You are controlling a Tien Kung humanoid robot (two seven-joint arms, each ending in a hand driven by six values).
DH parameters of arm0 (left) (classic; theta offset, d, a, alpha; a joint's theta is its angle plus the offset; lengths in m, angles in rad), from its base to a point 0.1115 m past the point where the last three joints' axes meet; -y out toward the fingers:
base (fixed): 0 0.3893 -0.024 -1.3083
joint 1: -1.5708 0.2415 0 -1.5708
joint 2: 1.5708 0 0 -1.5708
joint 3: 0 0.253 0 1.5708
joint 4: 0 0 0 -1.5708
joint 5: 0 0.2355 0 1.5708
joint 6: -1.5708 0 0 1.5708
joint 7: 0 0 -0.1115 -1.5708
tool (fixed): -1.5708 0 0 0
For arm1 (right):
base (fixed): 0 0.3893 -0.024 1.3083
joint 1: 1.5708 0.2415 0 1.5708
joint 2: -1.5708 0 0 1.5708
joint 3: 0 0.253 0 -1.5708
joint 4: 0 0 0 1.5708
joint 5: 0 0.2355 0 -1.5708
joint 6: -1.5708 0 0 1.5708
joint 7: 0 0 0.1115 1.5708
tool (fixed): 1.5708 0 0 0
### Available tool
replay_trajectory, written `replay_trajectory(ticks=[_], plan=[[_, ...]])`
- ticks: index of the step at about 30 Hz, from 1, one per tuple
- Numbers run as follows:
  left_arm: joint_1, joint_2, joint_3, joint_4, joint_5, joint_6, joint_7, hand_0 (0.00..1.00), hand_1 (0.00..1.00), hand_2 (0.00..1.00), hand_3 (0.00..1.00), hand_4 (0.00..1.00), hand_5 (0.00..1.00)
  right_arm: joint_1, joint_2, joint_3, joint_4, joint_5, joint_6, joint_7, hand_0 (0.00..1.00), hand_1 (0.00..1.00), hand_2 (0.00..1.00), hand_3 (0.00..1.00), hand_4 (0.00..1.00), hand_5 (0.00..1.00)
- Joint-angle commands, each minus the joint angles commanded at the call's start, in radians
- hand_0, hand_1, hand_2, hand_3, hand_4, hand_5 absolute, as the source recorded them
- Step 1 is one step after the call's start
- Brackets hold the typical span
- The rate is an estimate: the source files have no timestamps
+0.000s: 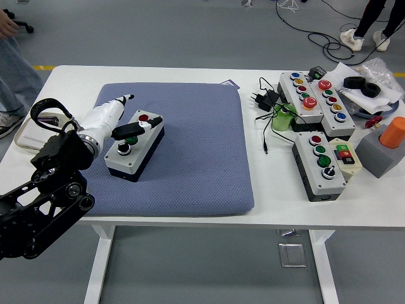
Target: Pick up the button,place it on the desk,press the button,press the button
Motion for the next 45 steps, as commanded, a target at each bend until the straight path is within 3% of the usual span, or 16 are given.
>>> replay_trajectory(ticks=[7, 26, 32, 33, 38, 39, 44, 45], plan=[[-0.001, -0.009, 0.024, 0.048, 0.219, -0.042, 0.000, 0.942, 0.998, 0.998, 0.998, 0.998, 0.967, -0.003, -0.001, 0.006, 0.000, -0.009, -0.001, -0.002, 0.627, 0.477, 0.539, 0.582, 0.279, 0.022], [-0.007, -0.077, 0.048, 0.203, 0.143, -0.066, 0.000, 0.939, 0.998, 0.998, 0.998, 0.998, 0.978, -0.005, -0.002, 0.022, 0.000, -0.041, -0.002, -0.005, 0.627, 0.477, 0.539, 0.582, 0.279, 0.022], [-0.009, -0.087, 0.055, 0.247, 0.134, -0.069, 0.000, 0.912, 0.994, 0.998, 0.998, 0.998, 0.977, -0.003, -0.002, 0.024, 0.000, -0.045, -0.003, -0.006, 0.627, 0.477, 0.539, 0.582, 0.280, 0.022], [-0.010, -0.088, 0.056, 0.251, 0.133, -0.072, 0.000, 0.809, 0.942, 0.998, 0.998, 0.998, 0.904, -0.002, -0.002, 0.025, 0.000, -0.046, -0.003, -0.006, 0.627, 0.477, 0.539, 0.582, 0.279, 0.022], [-0.017, -0.092, 0.058, 0.268, 0.135, -0.096, 0.000, 0.809, 0.942, 0.998, 0.998, 0.998, 0.904, 0.000, -0.002, 0.026, 0.000, -0.046, -0.003, -0.006, 0.627, 0.477, 0.539, 0.582, 0.279, 0.022], [-0.018, -0.092, 0.059, 0.269, 0.133, -0.101, 0.000, 0.603, 0.793, 0.902, 0.998, 0.998, 0.669, 0.000, -0.001, 0.027, 0.000, -0.047, -0.004, -0.006, 0.627, 0.477, 0.539, 0.582, 0.280, 0.022], [-0.022, -0.094, 0.066, 0.279, 0.141, -0.132, 0.000, 0.603, 0.793, 0.902, 0.998, 0.998, 0.669, 0.001, -0.002, 0.027, 0.000, -0.052, -0.003, -0.006, 0.627, 0.477, 0.539, 0.582, 0.280, 0.022], [-0.022, -0.094, 0.066, 0.281, 0.140, -0.136, 0.000, 0.481, 0.666, 0.765, 0.969, 0.838, 0.354, 0.001, -0.002, 0.027, 0.000, -0.053, -0.003, -0.006, 0.627, 0.477, 0.539, 0.582, 0.279, 0.022]])
